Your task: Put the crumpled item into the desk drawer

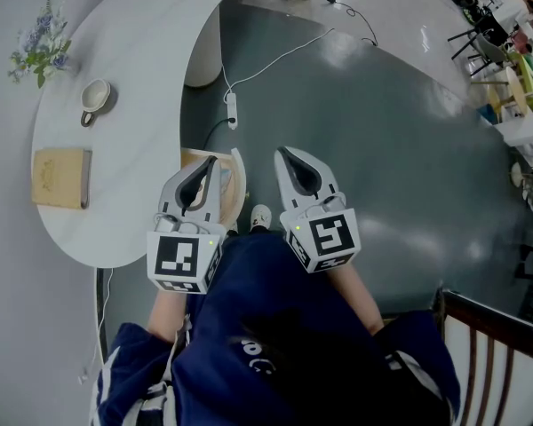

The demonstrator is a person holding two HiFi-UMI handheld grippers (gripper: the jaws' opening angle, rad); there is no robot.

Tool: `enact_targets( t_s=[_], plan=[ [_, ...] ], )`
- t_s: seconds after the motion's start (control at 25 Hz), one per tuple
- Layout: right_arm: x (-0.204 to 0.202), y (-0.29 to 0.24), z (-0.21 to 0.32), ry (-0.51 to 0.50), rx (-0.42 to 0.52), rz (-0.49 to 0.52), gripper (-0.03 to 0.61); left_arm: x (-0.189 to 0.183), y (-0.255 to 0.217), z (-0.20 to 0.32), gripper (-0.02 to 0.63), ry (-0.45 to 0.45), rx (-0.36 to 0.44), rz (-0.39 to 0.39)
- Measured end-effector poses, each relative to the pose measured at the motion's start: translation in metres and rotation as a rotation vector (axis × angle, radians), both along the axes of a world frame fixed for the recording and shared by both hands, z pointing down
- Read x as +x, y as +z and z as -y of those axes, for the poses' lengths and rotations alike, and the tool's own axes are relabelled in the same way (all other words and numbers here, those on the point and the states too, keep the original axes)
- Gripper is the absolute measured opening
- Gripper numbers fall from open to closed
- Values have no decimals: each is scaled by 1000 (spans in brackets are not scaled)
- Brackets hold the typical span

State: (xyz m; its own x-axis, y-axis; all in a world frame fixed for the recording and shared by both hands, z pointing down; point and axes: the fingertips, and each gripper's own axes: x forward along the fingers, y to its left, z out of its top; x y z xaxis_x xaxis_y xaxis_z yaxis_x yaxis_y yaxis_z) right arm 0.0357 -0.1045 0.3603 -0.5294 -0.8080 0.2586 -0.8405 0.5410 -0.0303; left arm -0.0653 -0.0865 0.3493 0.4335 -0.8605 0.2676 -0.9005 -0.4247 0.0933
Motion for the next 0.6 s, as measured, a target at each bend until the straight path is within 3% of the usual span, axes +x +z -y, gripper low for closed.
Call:
enact_targets(
  t_s=[0.6],
  plan=[
    [-4, 2, 2, -39, -10, -2, 6, 0, 3, 5, 5, -13, -17, -7]
  ],
)
